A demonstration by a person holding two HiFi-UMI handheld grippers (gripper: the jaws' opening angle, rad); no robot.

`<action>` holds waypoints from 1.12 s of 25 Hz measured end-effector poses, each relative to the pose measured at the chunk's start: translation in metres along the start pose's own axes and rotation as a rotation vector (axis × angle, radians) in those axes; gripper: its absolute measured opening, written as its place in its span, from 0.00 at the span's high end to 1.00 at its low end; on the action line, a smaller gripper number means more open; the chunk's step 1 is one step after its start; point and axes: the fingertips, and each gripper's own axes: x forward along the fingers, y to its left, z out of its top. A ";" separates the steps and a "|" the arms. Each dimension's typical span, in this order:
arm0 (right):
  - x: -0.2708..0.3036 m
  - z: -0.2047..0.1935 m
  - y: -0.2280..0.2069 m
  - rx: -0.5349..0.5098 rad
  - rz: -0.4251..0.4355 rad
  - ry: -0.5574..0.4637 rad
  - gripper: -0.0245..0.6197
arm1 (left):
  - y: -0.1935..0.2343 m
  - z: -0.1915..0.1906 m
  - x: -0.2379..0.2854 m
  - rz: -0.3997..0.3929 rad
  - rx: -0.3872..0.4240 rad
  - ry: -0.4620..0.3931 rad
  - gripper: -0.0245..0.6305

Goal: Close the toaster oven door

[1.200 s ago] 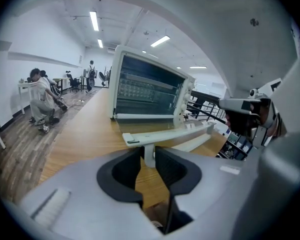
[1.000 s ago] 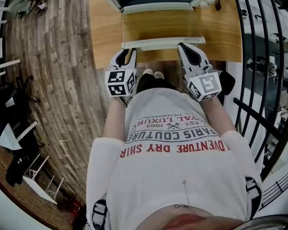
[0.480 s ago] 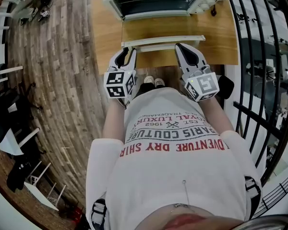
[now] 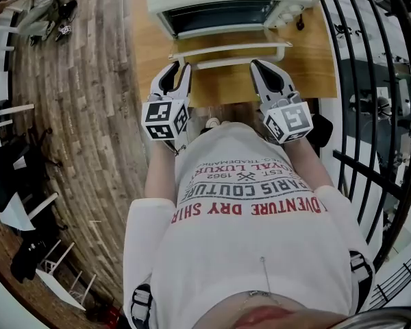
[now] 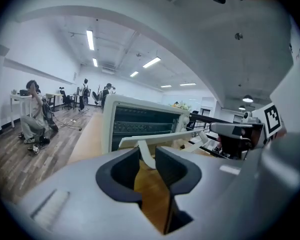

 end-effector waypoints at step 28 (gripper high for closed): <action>0.022 0.025 -0.030 -0.036 -0.042 -0.044 0.98 | 0.024 0.079 0.046 0.004 0.048 -0.133 0.80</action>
